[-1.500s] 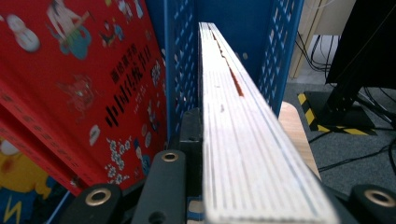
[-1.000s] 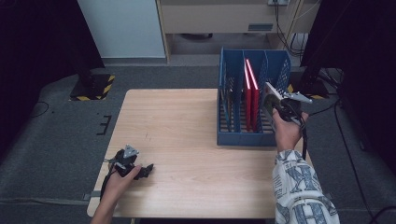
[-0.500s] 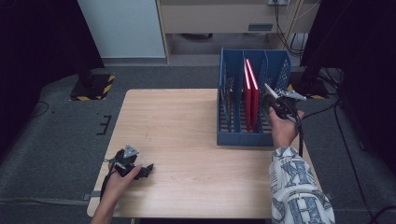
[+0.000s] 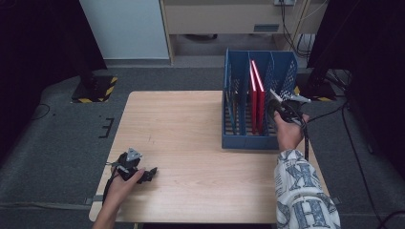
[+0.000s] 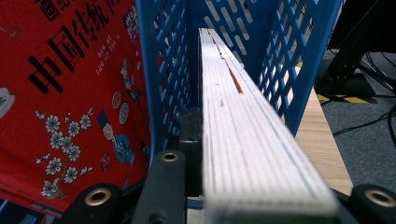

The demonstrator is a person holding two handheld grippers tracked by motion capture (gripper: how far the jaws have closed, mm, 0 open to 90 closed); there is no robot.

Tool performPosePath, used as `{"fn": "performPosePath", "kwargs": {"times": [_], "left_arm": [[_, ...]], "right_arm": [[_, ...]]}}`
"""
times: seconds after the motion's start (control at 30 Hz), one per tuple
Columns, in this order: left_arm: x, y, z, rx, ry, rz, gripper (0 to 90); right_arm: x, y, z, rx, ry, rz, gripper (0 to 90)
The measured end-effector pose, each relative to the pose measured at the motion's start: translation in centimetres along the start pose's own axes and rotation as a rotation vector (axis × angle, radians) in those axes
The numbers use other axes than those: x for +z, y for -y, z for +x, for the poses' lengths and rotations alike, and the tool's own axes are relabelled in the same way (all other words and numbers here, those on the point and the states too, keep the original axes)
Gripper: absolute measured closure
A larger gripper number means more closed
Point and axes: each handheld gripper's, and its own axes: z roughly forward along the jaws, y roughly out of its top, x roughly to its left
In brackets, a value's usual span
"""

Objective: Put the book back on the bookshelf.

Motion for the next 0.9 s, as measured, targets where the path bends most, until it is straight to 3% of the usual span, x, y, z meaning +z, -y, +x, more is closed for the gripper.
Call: {"fn": "performPosePath", "kwargs": {"times": [0.47,0.53,0.9], "left_arm": [[0.0,0.0,0.0,0.000,0.000,0.000,0.0],[0.0,0.0,0.0,0.000,0.000,0.000,0.0],[0.0,0.0,0.0,0.000,0.000,0.000,0.0]], "right_arm": [[-0.5,0.6,0.3,-0.001,-0.018,0.029,74.1],[-0.6,0.7,0.5,-0.019,-0.019,0.035,74.0],[-1.1,1.7,0.5,0.012,-0.008,0.031,73.1]]}}
